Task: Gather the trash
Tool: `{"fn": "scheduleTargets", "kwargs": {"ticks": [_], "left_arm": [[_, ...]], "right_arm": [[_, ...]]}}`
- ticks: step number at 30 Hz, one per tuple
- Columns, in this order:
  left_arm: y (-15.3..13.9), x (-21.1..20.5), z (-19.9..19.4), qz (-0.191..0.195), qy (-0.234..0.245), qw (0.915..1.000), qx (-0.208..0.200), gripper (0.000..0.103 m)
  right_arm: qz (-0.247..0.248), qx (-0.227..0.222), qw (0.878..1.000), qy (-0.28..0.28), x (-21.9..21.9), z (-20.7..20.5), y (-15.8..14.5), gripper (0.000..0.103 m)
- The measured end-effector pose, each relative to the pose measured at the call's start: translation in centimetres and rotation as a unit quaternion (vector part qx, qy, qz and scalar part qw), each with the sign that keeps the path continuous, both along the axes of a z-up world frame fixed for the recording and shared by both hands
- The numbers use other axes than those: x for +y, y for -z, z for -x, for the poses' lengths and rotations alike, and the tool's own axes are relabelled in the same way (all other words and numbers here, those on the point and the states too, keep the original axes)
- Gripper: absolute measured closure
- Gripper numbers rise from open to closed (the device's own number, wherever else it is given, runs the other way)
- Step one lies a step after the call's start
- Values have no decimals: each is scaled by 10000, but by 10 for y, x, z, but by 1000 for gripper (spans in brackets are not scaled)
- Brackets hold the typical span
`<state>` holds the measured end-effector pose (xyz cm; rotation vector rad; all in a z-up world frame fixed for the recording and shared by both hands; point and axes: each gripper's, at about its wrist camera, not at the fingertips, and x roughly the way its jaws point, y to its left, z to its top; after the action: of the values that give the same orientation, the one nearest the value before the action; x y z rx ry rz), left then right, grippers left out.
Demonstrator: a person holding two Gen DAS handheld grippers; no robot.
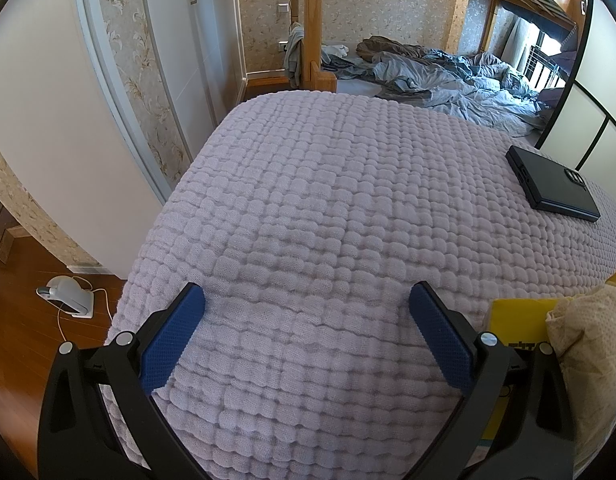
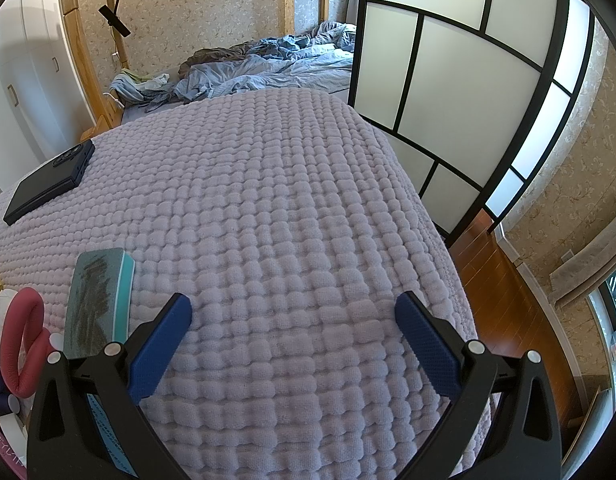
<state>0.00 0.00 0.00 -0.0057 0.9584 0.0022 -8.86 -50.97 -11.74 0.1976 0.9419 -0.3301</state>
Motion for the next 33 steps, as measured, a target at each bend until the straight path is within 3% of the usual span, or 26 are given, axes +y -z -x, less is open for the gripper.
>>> {"fn": "scheduleTargets", "kwargs": {"ticks": [24, 27, 30, 33], "left_arm": [[-4, 4, 6, 17, 29, 10000, -47, 1], [-29, 20, 32, 181, 62, 9989, -426, 1], [-45, 31, 56, 475, 283, 9970, -537, 1], [-54, 38, 82, 942, 655, 9920, -530, 1]], "right_arm": [[15, -20, 10000, 56, 6, 5, -3, 4], [38, -428, 9991, 37, 13, 30, -30, 4], [-114, -825, 9962, -252, 27, 59, -52, 4], [-173, -996, 9898, -1004, 56, 88, -66, 4]]}}
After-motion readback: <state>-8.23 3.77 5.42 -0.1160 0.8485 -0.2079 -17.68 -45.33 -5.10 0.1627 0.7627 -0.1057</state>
